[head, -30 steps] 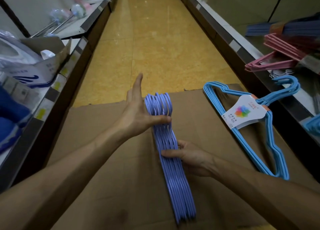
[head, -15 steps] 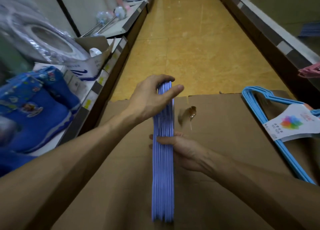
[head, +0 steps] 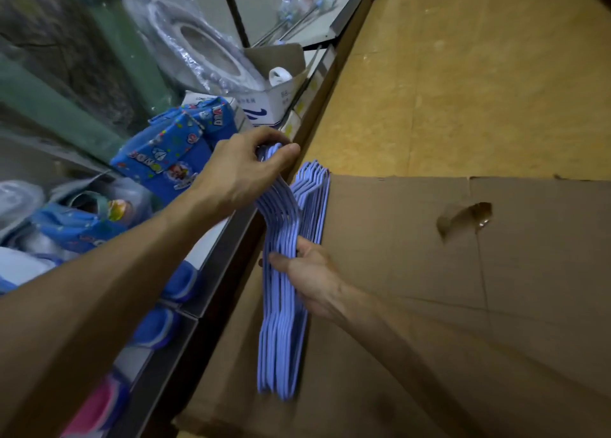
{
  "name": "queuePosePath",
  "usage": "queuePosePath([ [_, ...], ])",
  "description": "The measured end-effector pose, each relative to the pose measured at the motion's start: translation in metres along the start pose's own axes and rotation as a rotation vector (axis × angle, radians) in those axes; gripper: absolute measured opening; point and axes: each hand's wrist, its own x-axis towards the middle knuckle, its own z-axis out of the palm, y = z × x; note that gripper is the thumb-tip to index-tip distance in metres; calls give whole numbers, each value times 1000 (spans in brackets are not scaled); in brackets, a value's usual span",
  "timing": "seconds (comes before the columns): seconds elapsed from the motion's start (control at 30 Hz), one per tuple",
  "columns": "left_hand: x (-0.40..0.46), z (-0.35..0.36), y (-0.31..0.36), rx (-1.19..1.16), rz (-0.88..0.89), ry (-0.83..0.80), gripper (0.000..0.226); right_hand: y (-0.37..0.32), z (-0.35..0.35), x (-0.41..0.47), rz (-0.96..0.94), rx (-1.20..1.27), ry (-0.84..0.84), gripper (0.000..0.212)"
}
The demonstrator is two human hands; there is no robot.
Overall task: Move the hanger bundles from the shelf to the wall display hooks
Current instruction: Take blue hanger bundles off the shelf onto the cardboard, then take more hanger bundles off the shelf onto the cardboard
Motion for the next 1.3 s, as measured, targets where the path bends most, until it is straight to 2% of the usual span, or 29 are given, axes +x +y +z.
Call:
queuePosePath([
  [0.13,-1,-2,-27,103,-56,-63,28,15,22,10,8,-60,-10,16],
  [0.33,-2,-6,-61,173,-125,-53,26,19,29,17,9,-165,-78,16],
  [0.47,-2,-5,-67,304,-146,-90,31,16,25,21,33,-250,-157,33],
  [0.6,-8,0,-61,569,-33,-49,39,8,9,18,162,-279,-195,71],
  [0.67,-9,2,-51,580,21,-36,43,6,-8,13,181,-285,-183,59],
  [0.8,-5,9,-24,419,26,-27,41,-2,-52,-6,74,-399,-137,18],
  [0.9,-7,21,3,206,73,-22,32,-14,-90,-30,-14,-564,-71,8],
  [1.0,-11,36,34,30,114,-29,23,-30,-129,-60,-87,-693,-9,8],
  [1.13,-19,56,84,-179,170,-104,23,-54,-175,-102,-101,-798,70,12],
  [1.3,-24,79,149,-320,254,-166,23,-78,-215,-143,-93,-871,168,14],
])
